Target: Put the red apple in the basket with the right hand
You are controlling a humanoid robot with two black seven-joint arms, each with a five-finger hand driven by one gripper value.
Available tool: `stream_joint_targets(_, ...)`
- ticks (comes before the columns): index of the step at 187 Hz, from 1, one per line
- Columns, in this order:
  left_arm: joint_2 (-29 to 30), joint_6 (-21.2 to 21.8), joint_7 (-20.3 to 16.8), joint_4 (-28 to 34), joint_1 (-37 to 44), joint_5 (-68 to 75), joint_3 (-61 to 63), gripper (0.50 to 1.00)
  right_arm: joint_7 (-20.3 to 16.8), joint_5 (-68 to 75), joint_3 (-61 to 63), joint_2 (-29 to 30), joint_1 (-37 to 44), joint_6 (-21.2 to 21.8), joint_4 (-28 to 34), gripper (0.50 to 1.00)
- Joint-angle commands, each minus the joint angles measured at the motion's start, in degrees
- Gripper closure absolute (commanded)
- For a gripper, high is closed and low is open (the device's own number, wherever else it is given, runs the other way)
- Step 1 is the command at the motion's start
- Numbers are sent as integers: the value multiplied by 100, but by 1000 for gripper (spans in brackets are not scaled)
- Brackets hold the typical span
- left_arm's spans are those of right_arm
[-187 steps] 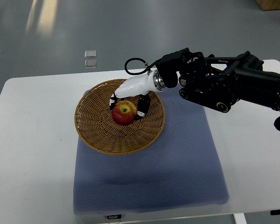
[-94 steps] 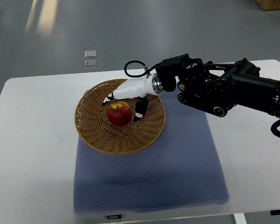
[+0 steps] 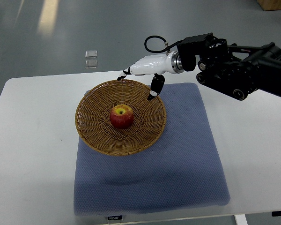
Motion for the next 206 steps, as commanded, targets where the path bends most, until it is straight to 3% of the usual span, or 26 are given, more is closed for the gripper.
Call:
stream_joint_targets(1,0,0,-1,0,1,0,0,500,7,69,174,-293,-1,-36,-4,579)
stream_joint_targets(59,0,0,-1,0,1,0,0,500,7,1448,1387,-486,-819,-62,-532,576)
stream_joint_targets(106,0,0,-1,0,1,0,0,500,42,2565,1659,-425,-1478,-625,-690,576)
stream_joint_targets(206,0,0,-1,0,1,0,0,500,33,7829,1738,252,-2313,-739,-1542,576)
